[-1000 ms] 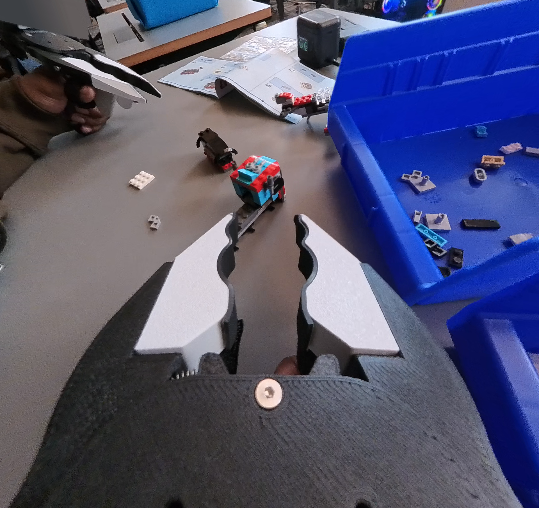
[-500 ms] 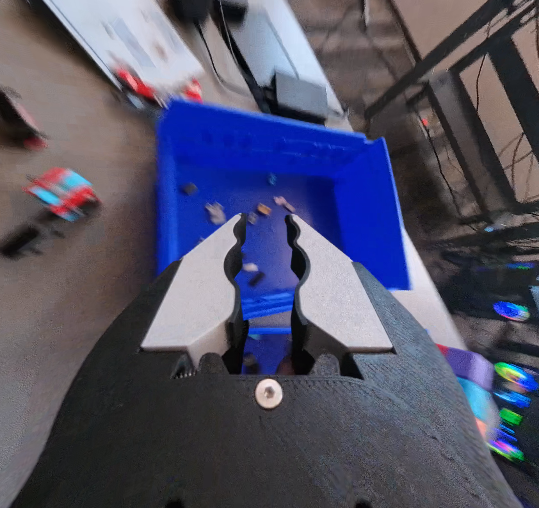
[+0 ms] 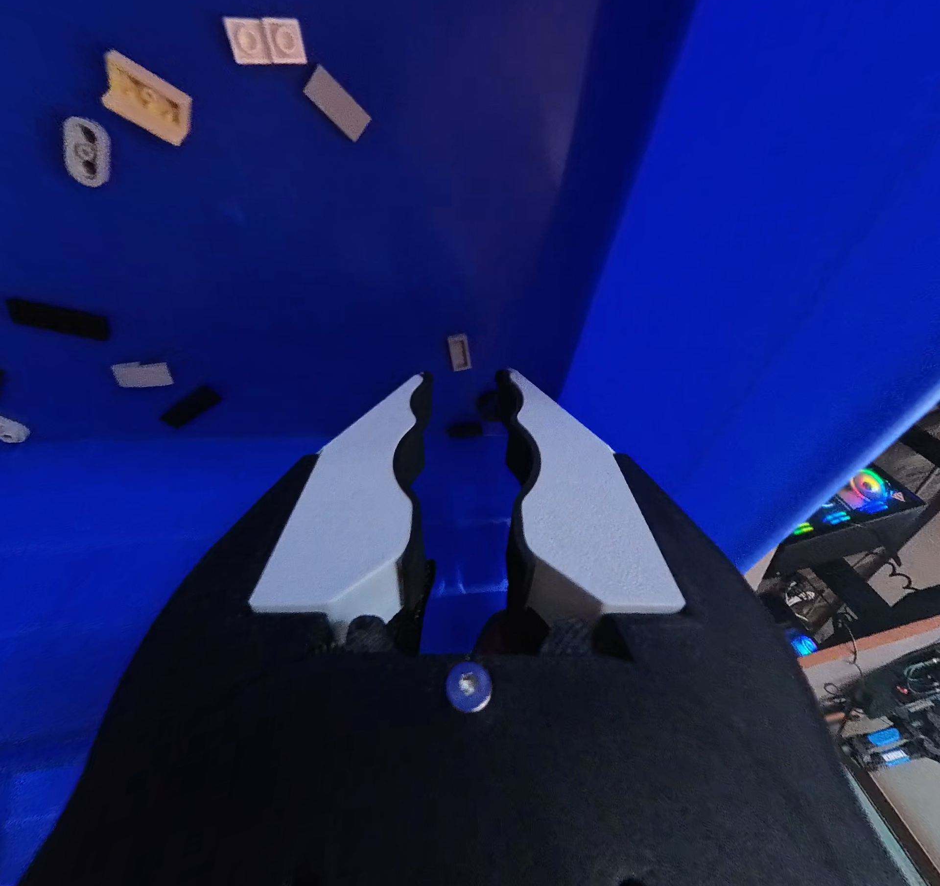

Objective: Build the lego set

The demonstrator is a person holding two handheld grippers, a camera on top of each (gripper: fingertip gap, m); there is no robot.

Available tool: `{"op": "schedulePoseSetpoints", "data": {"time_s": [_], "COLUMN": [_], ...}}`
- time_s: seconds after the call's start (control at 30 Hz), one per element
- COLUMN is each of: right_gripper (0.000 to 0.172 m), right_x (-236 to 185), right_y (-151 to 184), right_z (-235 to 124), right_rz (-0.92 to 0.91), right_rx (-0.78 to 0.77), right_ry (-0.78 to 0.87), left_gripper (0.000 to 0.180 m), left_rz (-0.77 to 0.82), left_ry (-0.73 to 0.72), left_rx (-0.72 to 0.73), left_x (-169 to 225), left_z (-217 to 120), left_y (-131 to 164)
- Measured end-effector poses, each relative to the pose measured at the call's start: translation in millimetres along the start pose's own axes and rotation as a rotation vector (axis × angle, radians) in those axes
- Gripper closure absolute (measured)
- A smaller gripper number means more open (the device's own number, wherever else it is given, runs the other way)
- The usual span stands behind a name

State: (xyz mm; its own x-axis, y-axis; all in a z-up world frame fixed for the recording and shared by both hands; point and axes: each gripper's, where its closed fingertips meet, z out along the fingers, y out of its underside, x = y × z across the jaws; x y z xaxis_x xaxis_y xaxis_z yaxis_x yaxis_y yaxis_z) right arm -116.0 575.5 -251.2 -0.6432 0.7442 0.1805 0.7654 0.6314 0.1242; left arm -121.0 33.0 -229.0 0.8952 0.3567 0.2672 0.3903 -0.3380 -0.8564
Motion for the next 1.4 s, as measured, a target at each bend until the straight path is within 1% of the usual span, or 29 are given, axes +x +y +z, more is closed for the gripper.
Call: {"op": "schedulePoseSetpoints", "data": {"time_s": [0.3, 0.43, 0.5, 0.73, 0.87, 0.97, 1.03, 1.1, 1.2, 1.27, 1.33, 1.4], "right_gripper": [0.146, 0.160, 0.160, 0.161, 0.160, 0.160, 0.161, 0.161, 0.160, 0.161, 0.161, 0.161], "right_x": [2.7, -2.5, -2.4, -1.8, -2.7, -5.5, -15.9, -36.5, -86.3, -129.2, -177.3, -227.3], "right_y": [3.9, 1.1, 0.7, 0.1, -4.9, -17.4, -32.4, -51.1, -74.5, -86.1, -94.5, -102.4], "right_z": [15.6, 16.4, 16.4, 16.6, 12.1, -6.9, -30.7, -62.3, -115.2, -148.4, -174.6, -193.4], "right_rz": [-0.006, -0.023, -0.031, -0.009, 0.002, 0.002, -0.009, -0.026, -0.071, -0.090, -0.104, -0.113], "right_rx": [-0.105, -0.136, -0.149, -0.125, -0.071, 0.025, 0.137, 0.282, 0.500, 0.643, 0.771, 0.897], "right_ry": [-0.015, -0.027, -0.019, -0.041, -0.044, -0.023, -0.013, -0.006, 0.005, 0.002, -0.013, -0.048], "left_gripper": [0.137, 0.137, 0.137, 0.137, 0.137, 0.137, 0.137, 0.137, 0.137, 0.137, 0.137, 0.137], "left_rz": [0.002, 0.004, 0.006, 0.004, 0.000, -0.001, 0.001, 0.002, 0.008, 0.014, 0.021, 0.028], "left_ry": [0.000, -0.003, -0.005, -0.005, -0.002, -0.002, -0.003, -0.004, -0.007, -0.010, -0.015, -0.015], "left_rx": [-0.002, -0.003, -0.002, -0.002, -0.003, -0.002, -0.001, 0.000, 0.001, 0.000, 0.003, 0.007], "left_x": [0.3, 0.3, 0.2, 0.1, -0.1, -0.3, -0.2, -0.2, 0.1, 0.4, 0.8, 2.3], "left_z": [0.2, 0.3, 0.2, 0.3, 0.4, 0.4, 0.2, 0.1, 0.1, 0.1, -0.2, -0.7], "left_y": [0.3, 0.4, 0.3, 0.2, 0.2, 0.2, -0.1, -0.2, -0.3, -0.1, -0.1, -0.3]}}
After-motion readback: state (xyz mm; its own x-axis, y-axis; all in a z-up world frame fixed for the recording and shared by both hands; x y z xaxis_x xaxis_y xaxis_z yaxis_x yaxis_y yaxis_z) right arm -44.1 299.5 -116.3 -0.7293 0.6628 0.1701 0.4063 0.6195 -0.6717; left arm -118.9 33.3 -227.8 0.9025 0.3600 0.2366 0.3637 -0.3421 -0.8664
